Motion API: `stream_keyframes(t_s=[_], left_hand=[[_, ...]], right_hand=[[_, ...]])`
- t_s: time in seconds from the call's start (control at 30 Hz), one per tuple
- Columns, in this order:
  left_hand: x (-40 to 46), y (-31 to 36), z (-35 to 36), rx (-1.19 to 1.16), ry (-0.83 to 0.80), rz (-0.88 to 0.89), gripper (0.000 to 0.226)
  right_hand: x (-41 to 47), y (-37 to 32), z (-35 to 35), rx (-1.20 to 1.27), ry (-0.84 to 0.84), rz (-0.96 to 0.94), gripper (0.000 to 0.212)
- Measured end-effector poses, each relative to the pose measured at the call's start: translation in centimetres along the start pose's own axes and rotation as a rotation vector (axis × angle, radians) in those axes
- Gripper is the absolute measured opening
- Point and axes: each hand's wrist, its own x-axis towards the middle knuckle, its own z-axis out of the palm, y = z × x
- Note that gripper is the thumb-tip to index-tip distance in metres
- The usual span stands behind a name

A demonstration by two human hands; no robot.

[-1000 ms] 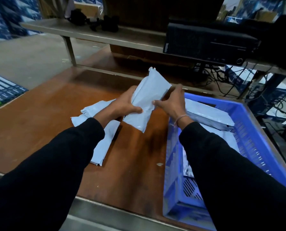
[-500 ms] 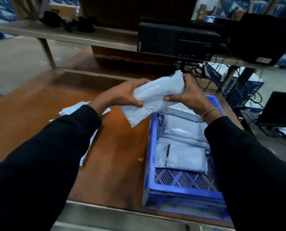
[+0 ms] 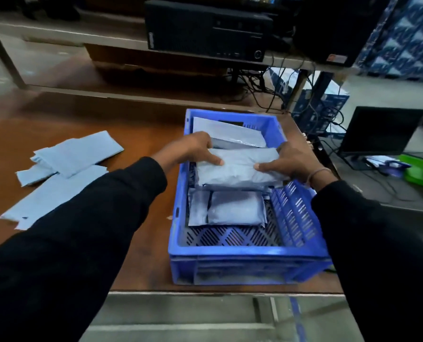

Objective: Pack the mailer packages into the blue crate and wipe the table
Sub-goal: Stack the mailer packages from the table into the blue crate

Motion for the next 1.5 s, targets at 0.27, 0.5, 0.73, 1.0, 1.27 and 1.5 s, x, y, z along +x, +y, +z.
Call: stream_keyframes(t_s=[0.27,0.5,0.73,1.0,1.27,1.5], left_hand=[[1.1,1.6,4.3,0.405,-0.172,-0.047,0.062],[-1.0,1.8,5.2,0.469,-0.181,0.158,0.066],[-1.1,1.4,6.7,0.505,-0.361,0.111,0.08],[-1.6,1.4,6.5,0.489,-0.314,0.153,0.084],[-2.0,0.6,3.9,0.247,-0.02,0.335,0.06],[-2.8,-3.0,-0.3,-0.042,0.405,0.336,0.026]], right_hand=[[0.6,0.1,4.1,-0.384,-0.203,0.125,0.073],[0.9,0.5,6.2,-0.462,-0.113,0.125,0.105],[0.7,-0.8,6.9,-0.681,-0.153,0.013,0.074],[0.6,-0.4,6.6,-0.591,-0.117,0.03,0.069],[1.0,-3.2,5.6,-0.485,0.052,-0.007,0.055],[1.6,-8.0,6.3,0.089,0.188,-0.029,0.019]])
